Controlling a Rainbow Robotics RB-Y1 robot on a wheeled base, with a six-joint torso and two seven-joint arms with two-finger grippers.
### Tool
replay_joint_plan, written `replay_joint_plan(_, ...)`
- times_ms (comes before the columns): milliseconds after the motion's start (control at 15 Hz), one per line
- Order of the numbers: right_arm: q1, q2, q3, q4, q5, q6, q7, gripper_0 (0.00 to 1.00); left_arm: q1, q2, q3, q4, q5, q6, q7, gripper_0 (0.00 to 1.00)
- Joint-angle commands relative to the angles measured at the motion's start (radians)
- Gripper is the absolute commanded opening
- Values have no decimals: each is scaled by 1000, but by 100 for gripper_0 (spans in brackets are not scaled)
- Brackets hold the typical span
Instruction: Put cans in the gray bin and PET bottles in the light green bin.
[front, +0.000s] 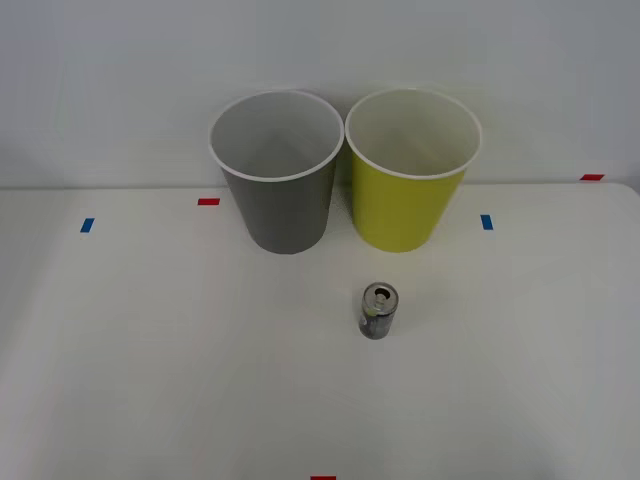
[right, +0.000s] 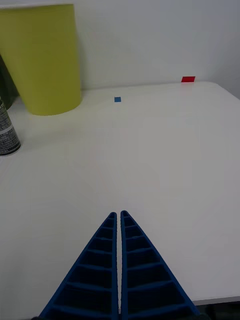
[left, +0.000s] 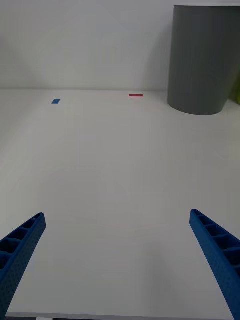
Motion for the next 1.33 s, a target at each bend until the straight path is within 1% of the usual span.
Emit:
replay_joint_plan(67, 0, 0, 0, 0, 0, 0, 0, 0, 0, 0, 0, 0, 0, 0, 0, 100)
replay_joint_plan(1333, 0, 0, 0, 0, 0, 0, 0, 0, 0, 0, 0, 0, 0, 0, 0, 100)
